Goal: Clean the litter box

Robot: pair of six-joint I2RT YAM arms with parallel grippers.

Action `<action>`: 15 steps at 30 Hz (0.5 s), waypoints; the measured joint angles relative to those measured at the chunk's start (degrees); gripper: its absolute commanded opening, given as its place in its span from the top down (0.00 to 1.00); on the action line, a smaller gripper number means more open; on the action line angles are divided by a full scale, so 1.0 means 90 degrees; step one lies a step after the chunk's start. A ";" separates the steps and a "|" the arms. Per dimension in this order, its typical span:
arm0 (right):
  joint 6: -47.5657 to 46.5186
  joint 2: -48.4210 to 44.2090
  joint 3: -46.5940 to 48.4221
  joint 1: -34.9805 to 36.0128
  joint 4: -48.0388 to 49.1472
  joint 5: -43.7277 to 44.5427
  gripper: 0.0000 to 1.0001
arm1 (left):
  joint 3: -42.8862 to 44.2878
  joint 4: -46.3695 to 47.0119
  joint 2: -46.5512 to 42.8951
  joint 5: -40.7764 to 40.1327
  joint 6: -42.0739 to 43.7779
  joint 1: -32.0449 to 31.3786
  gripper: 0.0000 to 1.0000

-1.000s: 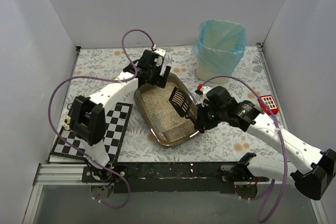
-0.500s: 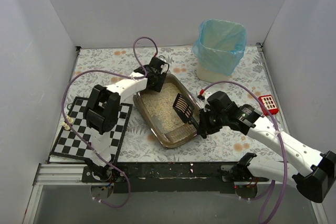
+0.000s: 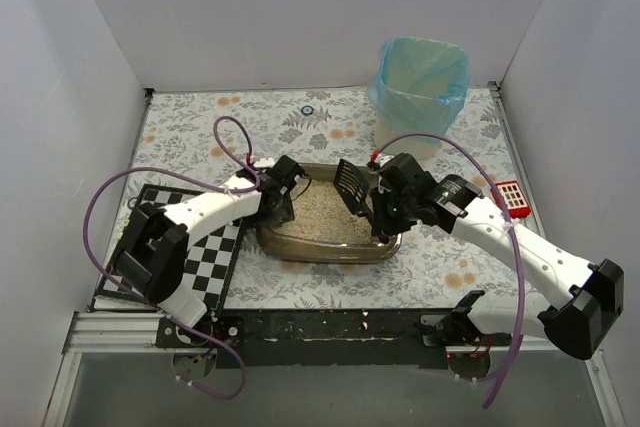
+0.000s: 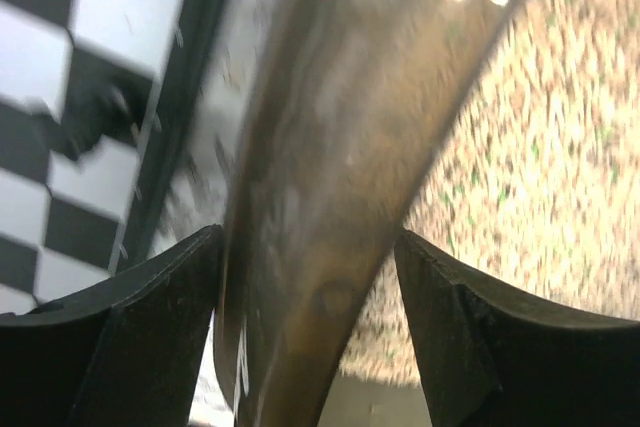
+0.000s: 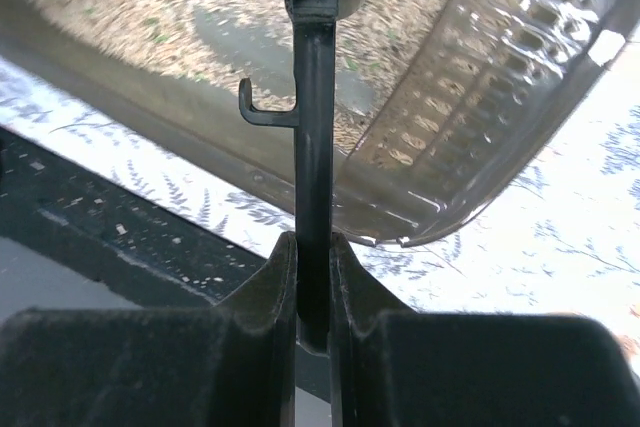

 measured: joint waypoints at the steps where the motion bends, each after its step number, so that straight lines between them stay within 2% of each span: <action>1: -0.0017 0.0097 0.0078 0.0000 -0.0112 0.0168 0.99 | -0.0131 -0.0148 -0.0175 0.0092 -0.0238 -0.0117 0.26; 6: -0.0085 0.0532 0.0410 -0.0002 -0.0692 0.1005 0.99 | -0.0886 -0.0223 -0.1195 0.0797 -0.1052 -0.0529 0.15; 11: -0.0129 0.0670 0.0461 -0.0005 -0.0835 0.1260 0.99 | -0.0962 -0.0265 -0.1809 0.0996 -0.1229 -0.0556 0.02; 15: -0.0172 0.0962 0.0797 0.0121 -0.0969 0.1375 0.99 | -0.0777 -0.0386 -0.1868 0.0799 -0.1275 -0.0559 0.02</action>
